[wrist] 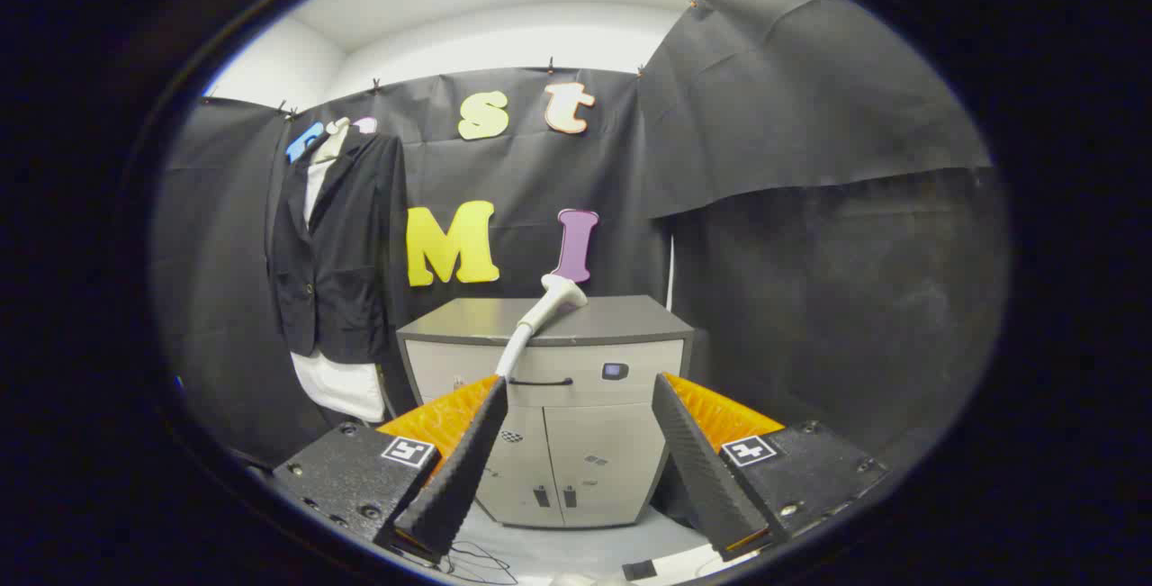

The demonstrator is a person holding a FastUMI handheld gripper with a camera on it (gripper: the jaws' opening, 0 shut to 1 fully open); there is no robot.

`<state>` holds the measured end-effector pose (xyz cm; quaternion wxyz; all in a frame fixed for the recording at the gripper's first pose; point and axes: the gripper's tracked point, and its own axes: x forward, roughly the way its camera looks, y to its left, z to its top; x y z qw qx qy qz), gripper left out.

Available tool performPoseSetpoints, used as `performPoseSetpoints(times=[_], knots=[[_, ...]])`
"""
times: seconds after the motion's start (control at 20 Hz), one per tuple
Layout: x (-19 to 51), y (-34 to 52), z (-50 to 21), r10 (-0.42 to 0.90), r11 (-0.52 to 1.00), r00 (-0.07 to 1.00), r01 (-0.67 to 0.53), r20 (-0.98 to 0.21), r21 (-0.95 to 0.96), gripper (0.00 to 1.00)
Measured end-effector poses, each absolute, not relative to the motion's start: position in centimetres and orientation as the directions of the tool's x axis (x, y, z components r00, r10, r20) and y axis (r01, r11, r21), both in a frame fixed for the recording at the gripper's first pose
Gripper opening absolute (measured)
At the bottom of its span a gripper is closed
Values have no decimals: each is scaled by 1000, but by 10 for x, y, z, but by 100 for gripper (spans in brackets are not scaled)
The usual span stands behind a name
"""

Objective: Iron the clothes twice with a garment steamer, once on the left side and once on the right side.

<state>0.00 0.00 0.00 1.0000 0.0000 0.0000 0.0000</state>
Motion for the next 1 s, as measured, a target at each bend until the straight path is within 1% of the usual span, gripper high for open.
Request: performPoseSetpoints(times=[0.65,0.85,1.0], knots=[[-41,51,0,-43,999,999,43,-14,-20,100],[-37,66,4,-44,998,999,43,-24,-47,100],[-17,73,14,-25,998,999,23,-28,-54,100]])
